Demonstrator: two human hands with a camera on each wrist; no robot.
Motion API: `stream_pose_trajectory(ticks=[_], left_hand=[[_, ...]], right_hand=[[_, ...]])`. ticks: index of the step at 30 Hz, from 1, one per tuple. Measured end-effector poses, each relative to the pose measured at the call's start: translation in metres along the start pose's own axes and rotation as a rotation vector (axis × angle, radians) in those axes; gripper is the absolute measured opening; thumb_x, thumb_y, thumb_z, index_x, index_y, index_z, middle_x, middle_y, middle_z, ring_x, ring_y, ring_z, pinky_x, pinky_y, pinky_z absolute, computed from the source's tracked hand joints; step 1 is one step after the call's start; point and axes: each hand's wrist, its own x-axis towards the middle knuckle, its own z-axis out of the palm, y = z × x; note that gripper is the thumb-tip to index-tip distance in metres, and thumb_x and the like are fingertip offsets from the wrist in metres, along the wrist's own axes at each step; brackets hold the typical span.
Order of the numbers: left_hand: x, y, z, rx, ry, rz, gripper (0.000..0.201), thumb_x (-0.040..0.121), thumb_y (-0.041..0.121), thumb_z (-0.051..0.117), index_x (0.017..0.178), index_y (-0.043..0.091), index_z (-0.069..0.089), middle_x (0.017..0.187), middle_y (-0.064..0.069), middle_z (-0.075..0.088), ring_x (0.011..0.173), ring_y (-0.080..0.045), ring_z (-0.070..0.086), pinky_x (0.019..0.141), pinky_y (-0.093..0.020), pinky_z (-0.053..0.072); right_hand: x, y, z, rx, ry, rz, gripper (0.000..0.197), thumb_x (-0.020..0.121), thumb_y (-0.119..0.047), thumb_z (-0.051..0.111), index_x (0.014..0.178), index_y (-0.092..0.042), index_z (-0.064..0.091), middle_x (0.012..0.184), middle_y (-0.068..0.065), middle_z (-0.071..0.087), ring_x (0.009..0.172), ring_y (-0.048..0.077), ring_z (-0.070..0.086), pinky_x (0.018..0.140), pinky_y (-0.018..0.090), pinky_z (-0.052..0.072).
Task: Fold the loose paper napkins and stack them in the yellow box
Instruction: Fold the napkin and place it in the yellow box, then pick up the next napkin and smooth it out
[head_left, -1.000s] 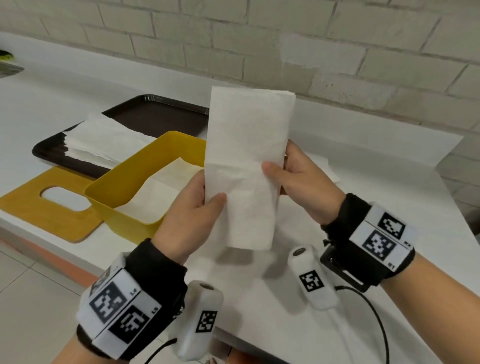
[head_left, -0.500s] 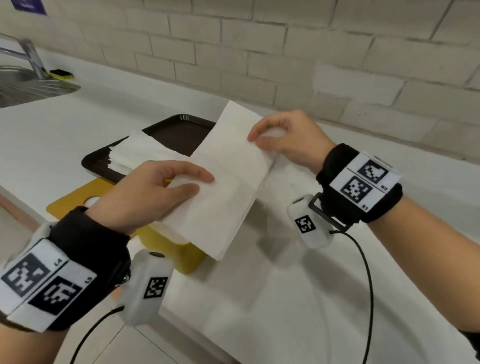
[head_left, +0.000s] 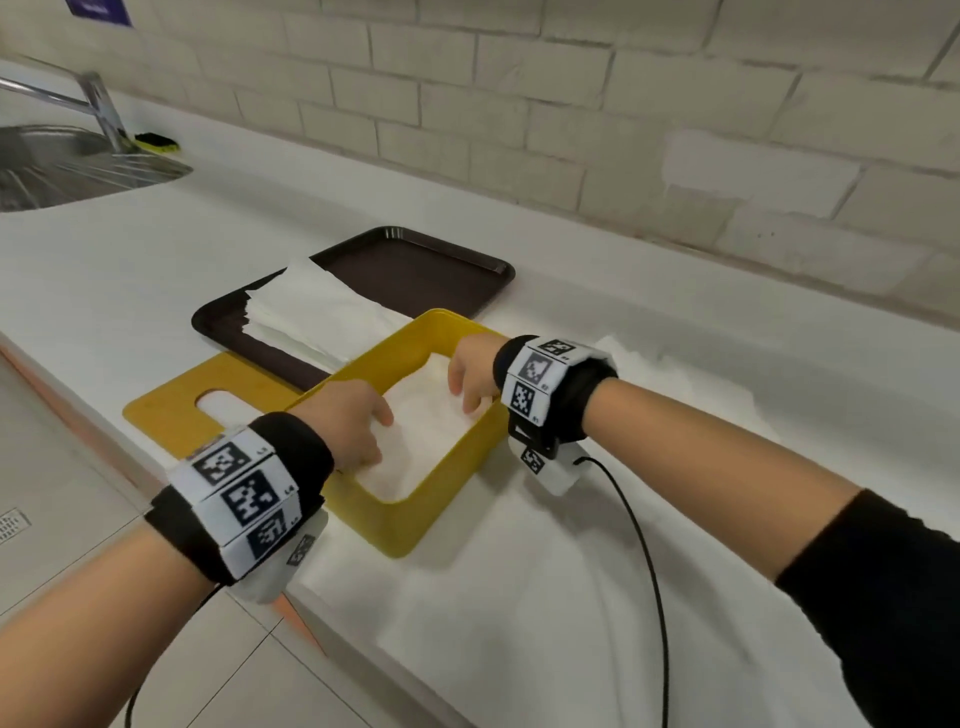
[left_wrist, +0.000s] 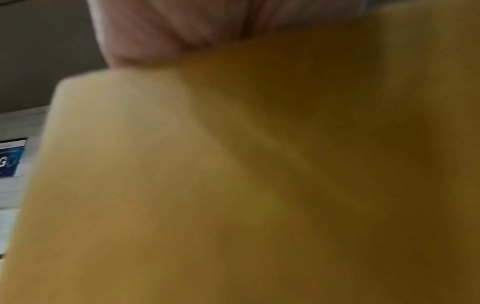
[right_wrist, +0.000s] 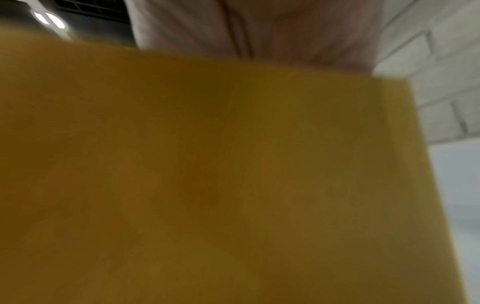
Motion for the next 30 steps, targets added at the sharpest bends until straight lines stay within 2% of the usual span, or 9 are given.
stream_pose_trajectory(ticks=[5, 8, 12, 15, 17, 20, 23, 27, 30], left_hand=[[0.009, -0.001, 0.004, 0.028, -0.017, -0.008, 0.049, 0.08, 0.01, 0.07, 0.125, 0.019, 0.054, 0.129, -0.005, 0.051, 0.117, -0.023, 0.049, 0.086, -0.023, 0.04], [0.007, -0.004, -0.003, 0.004, 0.003, 0.018, 0.046, 0.08, 0.012, 0.07, 0.124, 0.02, 0.056, 0.128, -0.005, 0.052, 0.115, -0.022, 0.05, 0.083, -0.02, 0.038], [0.006, -0.003, 0.002, 0.083, -0.039, 0.029, 0.052, 0.079, 0.012, 0.07, 0.127, 0.021, 0.053, 0.131, -0.004, 0.049, 0.117, -0.022, 0.049, 0.087, -0.022, 0.039], [0.003, 0.004, 0.005, 0.299, 0.001, 0.073, 0.054, 0.08, 0.017, 0.069, 0.13, 0.027, 0.051, 0.129, -0.002, 0.042, 0.124, -0.024, 0.039, 0.1, -0.028, 0.038], [0.0, 0.006, 0.003, 0.434, 0.08, 0.171, 0.049, 0.081, 0.025, 0.068, 0.127, 0.035, 0.052, 0.126, 0.001, 0.04, 0.124, -0.023, 0.031, 0.104, -0.03, 0.034], [-0.001, 0.004, 0.003, 0.315, 0.003, 0.222, 0.041, 0.081, 0.021, 0.069, 0.117, 0.037, 0.058, 0.126, 0.004, 0.045, 0.119, -0.018, 0.039, 0.1, -0.027, 0.038], [-0.001, 0.004, 0.005, 0.225, -0.103, 0.212, 0.039, 0.079, 0.021, 0.07, 0.115, 0.034, 0.061, 0.126, 0.005, 0.052, 0.112, -0.014, 0.051, 0.095, -0.025, 0.044], [-0.001, 0.008, 0.005, 0.231, -0.173, 0.174, 0.045, 0.075, 0.033, 0.074, 0.117, 0.035, 0.059, 0.126, 0.006, 0.052, 0.108, -0.016, 0.054, 0.095, -0.03, 0.048], [0.0, 0.014, 0.006, 0.306, -0.214, 0.164, 0.048, 0.077, 0.022, 0.074, 0.12, 0.032, 0.055, 0.13, 0.003, 0.048, 0.112, -0.018, 0.051, 0.092, -0.028, 0.049]], right_hand=[[0.016, -0.002, 0.006, 0.019, 0.044, 0.08, 0.032, 0.083, -0.017, 0.066, 0.112, -0.004, 0.064, 0.114, 0.011, 0.065, 0.104, 0.026, 0.061, 0.094, 0.037, 0.049], [0.016, 0.001, 0.006, 0.037, 0.094, 0.1, 0.03, 0.084, -0.014, 0.064, 0.112, -0.004, 0.064, 0.114, 0.011, 0.065, 0.104, 0.026, 0.061, 0.094, 0.037, 0.049], [0.016, -0.001, 0.014, -0.051, 0.032, 0.07, 0.029, 0.083, -0.013, 0.065, 0.111, -0.005, 0.064, 0.115, 0.01, 0.065, 0.104, 0.026, 0.062, 0.088, 0.033, 0.05], [0.014, -0.002, 0.015, -0.206, 0.08, 0.007, 0.024, 0.082, -0.019, 0.066, 0.104, -0.008, 0.065, 0.126, 0.006, 0.05, 0.12, 0.03, 0.044, 0.092, 0.036, 0.043], [0.009, -0.005, 0.012, -0.29, 0.147, -0.033, 0.019, 0.08, -0.021, 0.068, 0.097, -0.013, 0.065, 0.125, 0.003, 0.04, 0.117, 0.029, 0.035, 0.091, 0.035, 0.036], [0.008, -0.008, 0.009, -0.339, -0.011, -0.108, 0.033, 0.088, -0.021, 0.06, 0.119, -0.008, 0.058, 0.13, 0.006, 0.046, 0.118, 0.026, 0.044, 0.087, 0.031, 0.039], [0.008, -0.008, 0.006, -0.377, -0.136, -0.146, 0.052, 0.095, -0.025, 0.049, 0.142, -0.013, 0.033, 0.142, 0.007, 0.04, 0.126, 0.024, 0.041, 0.096, 0.028, 0.037], [0.011, -0.009, 0.005, -0.391, -0.219, -0.122, 0.055, 0.097, -0.025, 0.045, 0.146, -0.014, 0.023, 0.148, 0.006, 0.032, 0.133, 0.022, 0.034, 0.099, 0.024, 0.032], [0.016, -0.011, 0.004, -0.238, -0.222, -0.074, 0.052, 0.09, -0.017, 0.057, 0.139, -0.015, 0.039, 0.143, 0.008, 0.042, 0.128, 0.026, 0.043, 0.089, 0.019, 0.045]])
